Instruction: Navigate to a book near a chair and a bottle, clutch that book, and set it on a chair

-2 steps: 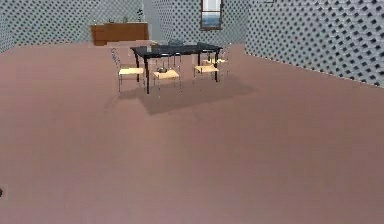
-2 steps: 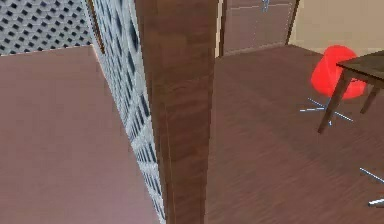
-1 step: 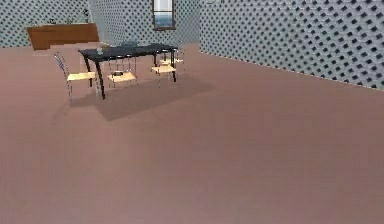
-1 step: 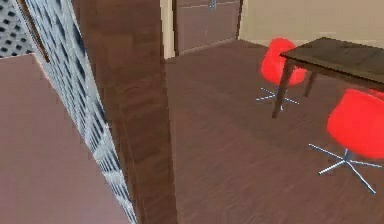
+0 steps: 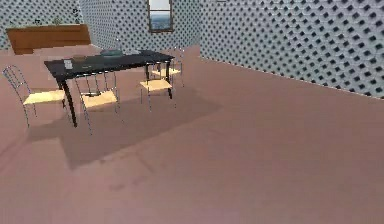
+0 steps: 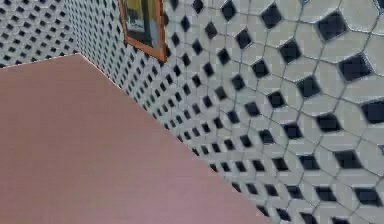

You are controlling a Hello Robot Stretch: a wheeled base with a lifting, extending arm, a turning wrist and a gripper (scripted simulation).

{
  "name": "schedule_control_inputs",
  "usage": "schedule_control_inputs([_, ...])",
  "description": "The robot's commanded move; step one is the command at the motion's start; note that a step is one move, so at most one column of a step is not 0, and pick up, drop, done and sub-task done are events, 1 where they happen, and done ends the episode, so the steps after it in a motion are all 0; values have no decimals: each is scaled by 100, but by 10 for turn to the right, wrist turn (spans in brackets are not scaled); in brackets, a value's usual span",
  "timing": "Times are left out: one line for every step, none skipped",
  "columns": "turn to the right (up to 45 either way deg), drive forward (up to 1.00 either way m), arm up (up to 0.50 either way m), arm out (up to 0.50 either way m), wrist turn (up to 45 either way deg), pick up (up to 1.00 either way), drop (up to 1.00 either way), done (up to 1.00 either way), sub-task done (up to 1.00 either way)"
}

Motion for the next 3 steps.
schedule_control_inputs([0, 100, 0, 0, 0, 0, 0, 0, 0])
schedule_control_inputs([0, 100, 0, 0, 0, 0, 0, 0, 0])
schedule_control_inputs([30, 0, 0, 0, 0, 0, 0, 0, 0])
